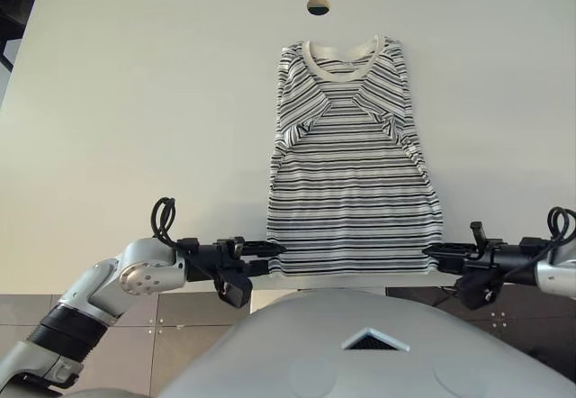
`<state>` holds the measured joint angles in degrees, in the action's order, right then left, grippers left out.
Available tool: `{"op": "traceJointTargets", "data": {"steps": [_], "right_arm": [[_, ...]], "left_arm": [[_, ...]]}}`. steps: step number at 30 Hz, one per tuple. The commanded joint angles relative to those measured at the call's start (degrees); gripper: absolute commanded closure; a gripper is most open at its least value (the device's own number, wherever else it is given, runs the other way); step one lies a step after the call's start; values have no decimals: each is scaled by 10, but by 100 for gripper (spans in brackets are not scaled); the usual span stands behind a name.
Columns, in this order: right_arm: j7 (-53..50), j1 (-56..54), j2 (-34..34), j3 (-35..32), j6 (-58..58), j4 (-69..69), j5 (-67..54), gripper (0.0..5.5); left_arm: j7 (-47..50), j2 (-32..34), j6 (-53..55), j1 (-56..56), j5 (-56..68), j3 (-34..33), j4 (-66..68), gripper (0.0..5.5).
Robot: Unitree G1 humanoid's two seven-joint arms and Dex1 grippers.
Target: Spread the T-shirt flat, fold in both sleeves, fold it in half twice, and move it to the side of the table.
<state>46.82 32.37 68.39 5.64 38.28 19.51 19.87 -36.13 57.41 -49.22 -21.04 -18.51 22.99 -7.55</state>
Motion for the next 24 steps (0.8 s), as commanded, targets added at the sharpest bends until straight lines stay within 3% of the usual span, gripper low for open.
{"op": "traceJointTargets", "data": {"steps": [1, 6, 13, 17, 24], "right_arm": [[1, -12, 2, -11, -6, -13, 3, 528], [2, -18, -5, -8, -7, -18, -7, 540], [-21, -18, -43, -10, -7, -43, -78, 540], [-80, -137, -154, -6, -35, -92, -151, 540], [-254, -397, -329, 9, -136, -280, -35, 540]], "left_arm": [[-26, 9, 4, -7, 9, 14, 10, 462], [-34, 5, 3, 4, 41, 9, 16, 534], [-26, -38, 15, 44, 126, -10, 44, 538], [25, -126, 47, 124, 127, -45, 114, 538], [157, -256, 115, 296, 22, -75, 286, 538]]}}
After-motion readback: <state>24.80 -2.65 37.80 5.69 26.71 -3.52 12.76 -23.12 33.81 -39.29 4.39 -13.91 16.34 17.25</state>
